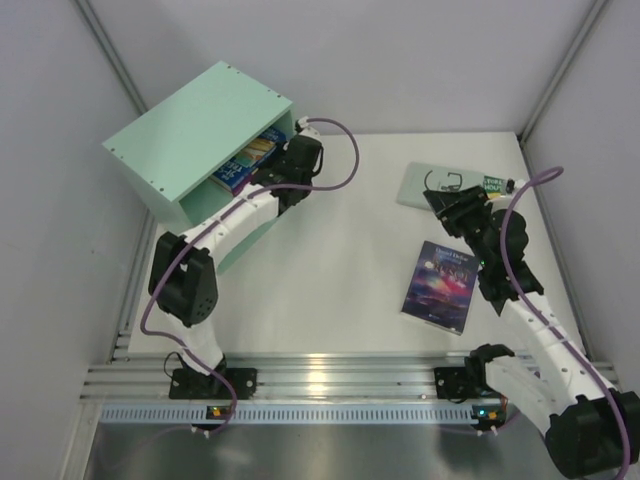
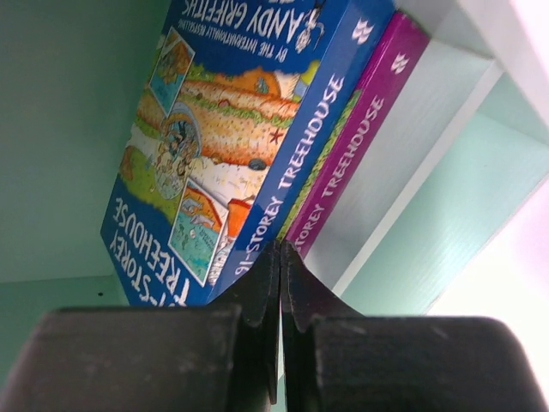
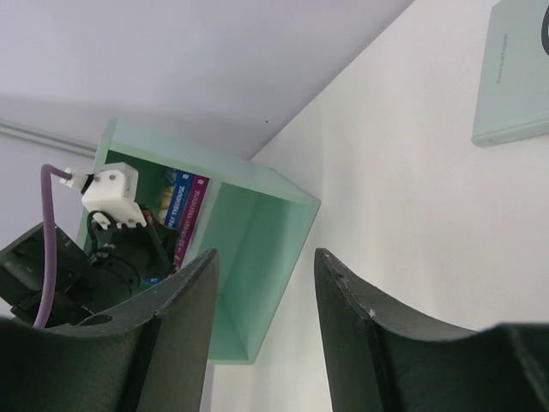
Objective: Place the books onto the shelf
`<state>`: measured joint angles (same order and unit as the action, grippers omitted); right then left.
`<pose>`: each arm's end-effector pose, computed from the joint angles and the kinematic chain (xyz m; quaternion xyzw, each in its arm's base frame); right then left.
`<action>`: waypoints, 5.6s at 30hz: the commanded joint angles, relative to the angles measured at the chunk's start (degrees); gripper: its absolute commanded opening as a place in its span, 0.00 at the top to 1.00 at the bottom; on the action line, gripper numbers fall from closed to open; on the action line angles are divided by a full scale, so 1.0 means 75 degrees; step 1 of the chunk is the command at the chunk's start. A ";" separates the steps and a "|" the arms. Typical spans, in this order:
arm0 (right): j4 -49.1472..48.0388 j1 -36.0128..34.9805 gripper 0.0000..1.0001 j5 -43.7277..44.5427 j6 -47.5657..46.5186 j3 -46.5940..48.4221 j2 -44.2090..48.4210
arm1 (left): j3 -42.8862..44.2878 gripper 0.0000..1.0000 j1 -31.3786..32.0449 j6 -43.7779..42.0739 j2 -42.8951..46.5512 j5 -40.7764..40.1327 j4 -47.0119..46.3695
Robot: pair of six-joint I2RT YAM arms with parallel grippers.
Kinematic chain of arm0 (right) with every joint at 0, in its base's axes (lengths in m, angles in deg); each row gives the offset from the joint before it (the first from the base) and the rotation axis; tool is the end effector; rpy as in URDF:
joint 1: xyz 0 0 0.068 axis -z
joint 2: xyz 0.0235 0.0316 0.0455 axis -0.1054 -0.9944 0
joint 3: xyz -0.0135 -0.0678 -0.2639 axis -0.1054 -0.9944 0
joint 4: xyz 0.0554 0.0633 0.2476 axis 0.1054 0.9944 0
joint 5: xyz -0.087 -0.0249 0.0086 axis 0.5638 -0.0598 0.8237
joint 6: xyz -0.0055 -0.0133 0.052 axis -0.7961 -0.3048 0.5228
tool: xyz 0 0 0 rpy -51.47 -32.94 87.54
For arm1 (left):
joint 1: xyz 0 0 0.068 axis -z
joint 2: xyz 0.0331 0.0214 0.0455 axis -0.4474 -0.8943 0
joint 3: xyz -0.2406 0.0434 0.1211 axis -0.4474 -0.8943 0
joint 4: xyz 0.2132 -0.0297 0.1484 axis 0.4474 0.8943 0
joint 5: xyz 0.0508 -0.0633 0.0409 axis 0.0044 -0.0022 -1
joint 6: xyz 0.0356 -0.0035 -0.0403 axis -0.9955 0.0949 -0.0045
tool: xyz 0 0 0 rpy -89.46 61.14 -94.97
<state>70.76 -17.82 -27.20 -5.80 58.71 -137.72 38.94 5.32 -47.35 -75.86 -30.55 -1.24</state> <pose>0.2037 0.0451 0.3044 0.2723 0.6807 0.4188 0.5358 0.3634 -0.1933 0.3111 0.1603 0.8086 0.3369 0.4549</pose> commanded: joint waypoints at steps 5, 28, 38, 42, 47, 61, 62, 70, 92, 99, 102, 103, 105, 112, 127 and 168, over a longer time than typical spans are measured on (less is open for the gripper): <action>-0.0078 0.0175 0.52 -0.0055 -0.0185 0.0352 0.0064 | 0.0515 1.00 -0.0070 -0.0088 -0.0273 0.0211 -0.0458; 0.4432 0.2024 0.18 -0.0383 -0.3570 0.2743 -0.1822 | 0.0237 0.24 0.1968 0.3614 0.2420 0.3935 0.0785; 0.3897 0.3642 0.02 -0.0835 -0.3795 0.2765 -0.3450 | -0.2565 0.05 0.2063 0.5478 0.3371 0.7426 -0.0481; 0.2700 0.3772 0.03 -0.1354 -0.3689 0.3407 -0.4493 | -0.3281 0.06 0.2075 0.5713 0.3675 0.7559 -0.0775; 0.2114 0.3784 0.05 -0.1999 -0.3632 0.4066 -0.6158 | -0.3703 0.06 0.2063 0.5876 0.3992 0.7267 -0.0330; -0.2535 0.1326 0.09 0.0763 0.2532 0.1079 -0.6017 | -0.3575 0.07 0.1934 0.6229 0.4870 0.6481 0.0174; -0.2609 0.1242 0.09 0.0975 0.2893 0.1032 -0.6088 | -0.3575 0.07 0.1934 0.6182 0.4929 0.6446 0.0209; -0.2903 0.0644 0.10 0.3131 0.4361 0.0352 -0.6335 | -0.3388 0.06 0.1852 0.6100 0.5363 0.6223 0.0514; -0.4241 0.0057 0.70 0.5209 0.4680 0.0916 -0.8350 | -0.2415 0.07 0.1782 0.5631 0.6406 0.5005 0.1264; -0.9580 0.1181 1.00 0.3207 0.3121 -0.0690 -0.8480 | -0.1525 0.07 0.1782 0.5269 0.6172 0.4758 0.1837; -0.9629 0.1511 1.00 0.1881 0.2711 -0.0878 -0.7967 | -0.1233 0.07 0.1782 0.5069 0.6067 0.4525 0.2131; -0.9618 0.1511 1.00 0.1450 0.2524 -0.0914 -0.7848 | -0.1138 0.07 0.1782 0.4929 0.6008 0.4338 0.2213; -0.9618 0.1792 1.00 0.0909 0.2499 -0.0879 -0.7497 | -0.0810 0.07 0.1794 0.4753 0.5903 0.4138 0.2494; -0.9114 0.1780 1.00 -0.1071 0.2896 -0.0714 -0.6395 | -0.0001 0.06 0.1782 0.4412 0.5704 0.3646 0.2951; -0.8573 0.0036 1.00 -0.2281 0.3190 -0.1489 -0.5502 | 0.1721 0.06 0.1712 0.4201 0.4473 0.2813 0.3842; -0.7614 -0.4759 1.00 0.0954 0.3506 0.4370 -1.0659 | 0.1359 0.01 0.1594 0.4049 0.5340 0.3036 0.4229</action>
<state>22.46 -52.33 -23.55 21.52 86.95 -218.66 49.98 17.54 -15.53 -36.95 -7.03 32.11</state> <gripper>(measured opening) 0.157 0.985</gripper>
